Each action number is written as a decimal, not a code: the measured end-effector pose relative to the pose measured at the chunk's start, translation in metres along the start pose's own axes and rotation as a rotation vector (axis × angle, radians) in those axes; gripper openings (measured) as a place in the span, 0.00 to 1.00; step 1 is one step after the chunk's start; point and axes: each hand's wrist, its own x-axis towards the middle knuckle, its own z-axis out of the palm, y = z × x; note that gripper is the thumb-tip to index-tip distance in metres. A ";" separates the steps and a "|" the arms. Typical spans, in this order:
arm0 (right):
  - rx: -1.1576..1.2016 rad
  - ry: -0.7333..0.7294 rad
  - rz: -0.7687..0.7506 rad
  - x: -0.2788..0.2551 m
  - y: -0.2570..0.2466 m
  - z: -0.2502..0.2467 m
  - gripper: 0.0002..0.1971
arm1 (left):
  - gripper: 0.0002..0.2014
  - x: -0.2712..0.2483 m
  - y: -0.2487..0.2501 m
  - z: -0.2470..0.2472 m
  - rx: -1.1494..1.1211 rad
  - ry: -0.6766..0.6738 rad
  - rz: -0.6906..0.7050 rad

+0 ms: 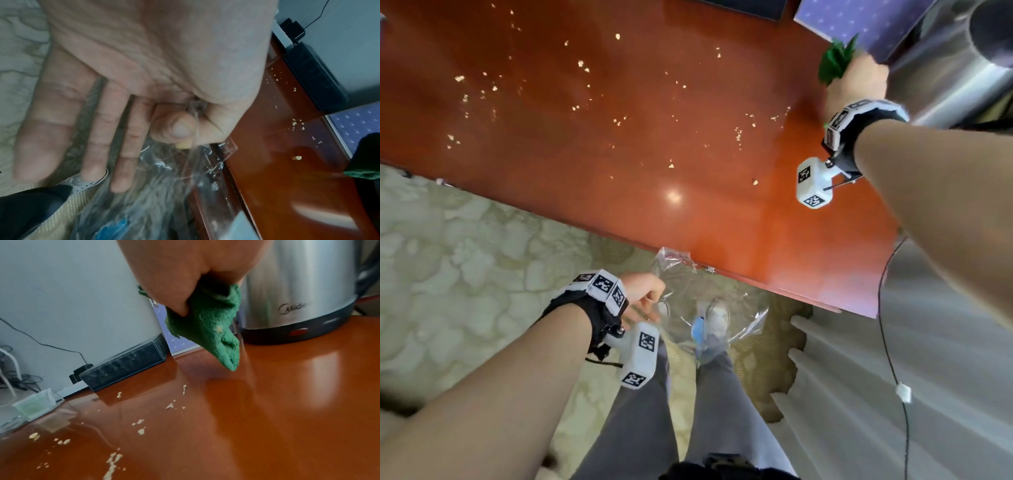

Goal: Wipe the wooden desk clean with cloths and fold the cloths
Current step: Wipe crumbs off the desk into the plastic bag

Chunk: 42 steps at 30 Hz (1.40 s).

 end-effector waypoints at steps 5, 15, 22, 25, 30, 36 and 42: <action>0.081 -0.100 -0.073 0.013 -0.011 0.032 0.23 | 0.07 0.000 0.002 -0.002 -0.026 -0.007 0.024; 0.189 -0.308 -0.164 -0.024 -0.021 0.074 0.27 | 0.03 -0.012 0.011 0.002 -0.035 -0.016 0.030; 0.145 -0.374 -0.219 -0.045 -0.004 0.081 0.28 | 0.06 -0.025 0.008 0.022 -0.062 0.027 0.004; 0.144 -0.369 -0.254 -0.053 0.000 0.081 0.26 | 0.06 -0.025 0.007 0.026 -0.084 0.032 0.002; 0.155 -0.382 -0.289 -0.063 0.004 0.080 0.22 | 0.08 -0.019 0.002 0.032 -0.096 0.055 -0.003; 0.178 -0.393 -0.286 -0.072 0.006 0.078 0.20 | 0.10 -0.020 0.000 0.040 -0.123 0.050 -0.031; 0.190 -0.417 -0.265 -0.083 0.005 0.074 0.22 | 0.09 -0.013 0.005 0.040 -0.177 0.051 -0.013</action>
